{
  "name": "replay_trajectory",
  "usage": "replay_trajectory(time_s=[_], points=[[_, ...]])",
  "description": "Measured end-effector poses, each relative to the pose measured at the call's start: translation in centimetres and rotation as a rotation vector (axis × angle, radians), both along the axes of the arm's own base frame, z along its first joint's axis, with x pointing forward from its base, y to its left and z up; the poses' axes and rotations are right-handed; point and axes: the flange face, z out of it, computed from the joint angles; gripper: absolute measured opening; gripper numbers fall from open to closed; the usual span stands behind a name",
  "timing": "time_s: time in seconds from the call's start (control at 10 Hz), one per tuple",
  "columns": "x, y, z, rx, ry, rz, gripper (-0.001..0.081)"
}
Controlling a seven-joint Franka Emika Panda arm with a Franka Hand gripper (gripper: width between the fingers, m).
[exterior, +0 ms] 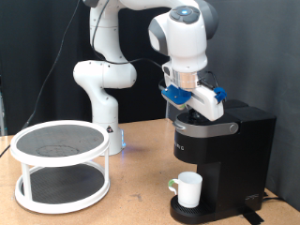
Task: Make a cup of coffee with the keurig machine
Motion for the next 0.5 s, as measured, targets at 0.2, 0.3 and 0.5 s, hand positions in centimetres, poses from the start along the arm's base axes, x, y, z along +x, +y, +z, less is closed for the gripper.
replay_trajectory(time_s=[0.2,0.3,0.5], points=[[-1.5,-0.1,0.3,0.072,-0.107,0.045,0.0000],[-2.4,-0.3,0.7,0.104,-0.135,0.065,0.0000],[-4.1,-0.8,1.7,0.131,-0.138,0.076,0.0000]])
